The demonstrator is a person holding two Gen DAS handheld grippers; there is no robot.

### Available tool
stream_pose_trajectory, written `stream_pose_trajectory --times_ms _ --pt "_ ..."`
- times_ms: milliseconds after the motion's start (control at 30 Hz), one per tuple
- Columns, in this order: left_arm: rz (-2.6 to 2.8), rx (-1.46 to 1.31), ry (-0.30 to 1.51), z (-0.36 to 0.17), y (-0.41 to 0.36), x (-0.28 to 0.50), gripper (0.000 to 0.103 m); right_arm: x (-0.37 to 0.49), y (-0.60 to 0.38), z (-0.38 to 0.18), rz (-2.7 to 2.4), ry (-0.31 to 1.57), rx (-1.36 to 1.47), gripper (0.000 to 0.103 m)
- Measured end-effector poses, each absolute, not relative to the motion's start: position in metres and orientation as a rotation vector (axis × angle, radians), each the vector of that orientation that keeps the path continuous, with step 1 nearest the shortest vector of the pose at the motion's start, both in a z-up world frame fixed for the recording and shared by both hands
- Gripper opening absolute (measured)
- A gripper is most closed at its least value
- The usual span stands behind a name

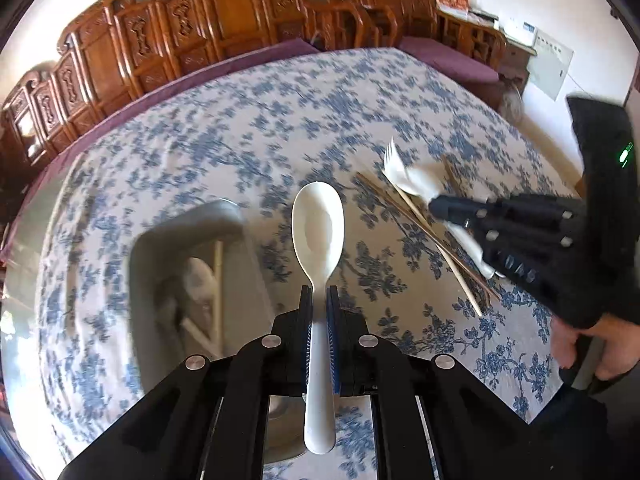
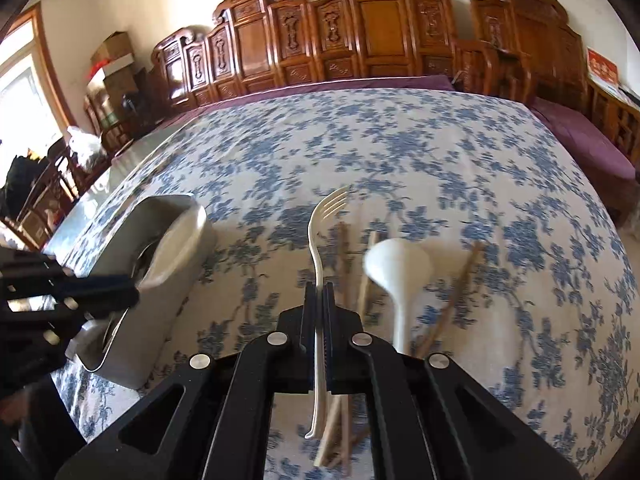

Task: Organize utensils
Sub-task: 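Lower the white spoon into the grey box and open the left gripper while right holds fork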

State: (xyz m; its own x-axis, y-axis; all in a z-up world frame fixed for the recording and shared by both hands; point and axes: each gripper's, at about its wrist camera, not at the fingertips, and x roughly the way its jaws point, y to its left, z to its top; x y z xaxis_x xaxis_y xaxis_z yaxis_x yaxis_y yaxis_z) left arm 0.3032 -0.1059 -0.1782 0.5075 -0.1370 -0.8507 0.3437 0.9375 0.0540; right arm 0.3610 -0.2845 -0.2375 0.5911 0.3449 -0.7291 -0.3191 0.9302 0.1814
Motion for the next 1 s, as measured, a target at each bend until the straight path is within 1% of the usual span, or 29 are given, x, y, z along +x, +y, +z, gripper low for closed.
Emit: stream_pose_trajectory --times_ms 267,667,1000 --pt "-0.228 0.2 0.961 -0.165 -0.069 0.301 0.006 0.356 -0.266 -0.236 0.42 0.853 0.012 0.004" --pt "-0.126 0.14 1.04 -0.214 -0.025 0.322 0.006 0.36 -0.26 -0.242 0.427 0.868 -0.012 0.004" --pt "-0.113 0.11 1.057 -0.229 -0.02 0.33 0.006 0.36 -0.256 -0.245 0.43 0.873 -0.032 0.004"
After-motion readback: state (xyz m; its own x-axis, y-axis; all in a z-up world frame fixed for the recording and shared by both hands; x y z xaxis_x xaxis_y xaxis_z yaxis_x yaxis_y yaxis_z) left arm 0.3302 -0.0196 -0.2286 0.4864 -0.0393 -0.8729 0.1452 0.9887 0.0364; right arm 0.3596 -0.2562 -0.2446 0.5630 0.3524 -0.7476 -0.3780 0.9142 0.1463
